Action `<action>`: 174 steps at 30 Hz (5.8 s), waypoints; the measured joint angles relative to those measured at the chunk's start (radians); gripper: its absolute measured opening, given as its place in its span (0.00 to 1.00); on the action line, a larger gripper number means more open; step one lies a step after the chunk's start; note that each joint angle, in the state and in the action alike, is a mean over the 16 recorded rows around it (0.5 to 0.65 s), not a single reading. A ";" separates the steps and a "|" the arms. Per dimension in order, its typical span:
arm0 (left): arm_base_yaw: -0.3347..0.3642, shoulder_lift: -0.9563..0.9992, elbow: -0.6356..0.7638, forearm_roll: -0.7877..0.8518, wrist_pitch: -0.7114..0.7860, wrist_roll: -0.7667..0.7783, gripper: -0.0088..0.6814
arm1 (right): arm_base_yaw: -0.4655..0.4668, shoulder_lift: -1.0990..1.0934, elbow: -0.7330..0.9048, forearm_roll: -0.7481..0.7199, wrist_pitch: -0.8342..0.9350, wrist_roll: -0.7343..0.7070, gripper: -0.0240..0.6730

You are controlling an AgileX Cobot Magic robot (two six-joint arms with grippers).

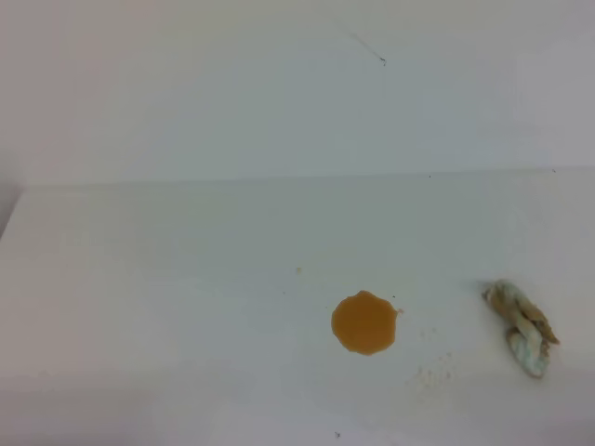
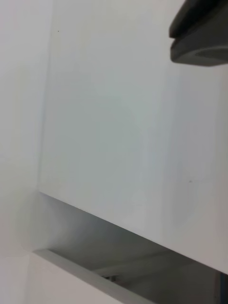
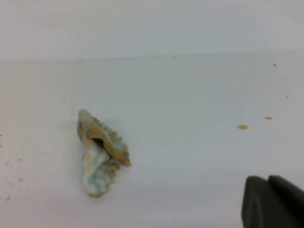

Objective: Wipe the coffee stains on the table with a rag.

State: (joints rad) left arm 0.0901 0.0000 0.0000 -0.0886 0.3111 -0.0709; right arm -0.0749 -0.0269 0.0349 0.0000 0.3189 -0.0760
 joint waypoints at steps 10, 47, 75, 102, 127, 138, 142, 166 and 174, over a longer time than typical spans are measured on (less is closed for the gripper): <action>0.000 0.000 0.000 0.000 0.000 0.000 0.01 | 0.000 0.000 0.000 0.000 0.000 0.000 0.03; 0.000 0.000 0.000 0.000 0.000 0.000 0.01 | 0.000 0.000 0.000 0.000 0.000 0.000 0.03; 0.000 0.000 0.000 0.000 0.000 0.000 0.01 | 0.000 0.000 0.000 0.000 0.000 0.006 0.03; 0.000 0.000 0.000 0.000 0.000 0.000 0.01 | 0.000 0.000 0.000 0.009 -0.020 0.025 0.03; 0.000 0.000 0.000 0.000 0.000 0.000 0.01 | 0.000 0.000 -0.036 0.284 -0.594 0.302 0.03; 0.000 0.000 0.000 0.000 0.000 0.000 0.01 | 0.000 0.050 -0.326 0.056 -0.458 0.310 0.03; 0.000 0.000 0.000 0.000 0.000 0.000 0.01 | 0.000 0.123 -0.491 -0.032 -0.299 0.293 0.03; 0.000 0.000 0.000 0.000 0.000 0.000 0.01 | 0.000 0.655 -0.930 0.481 0.349 -0.458 0.03; 0.000 0.000 0.000 0.000 0.000 0.000 0.01 | 0.000 0.824 -0.930 0.596 0.482 -0.559 0.03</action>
State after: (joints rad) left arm 0.0901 0.0000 0.0000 -0.0886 0.3111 -0.0709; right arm -0.0746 0.7972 -0.8955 0.5960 0.8013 -0.6353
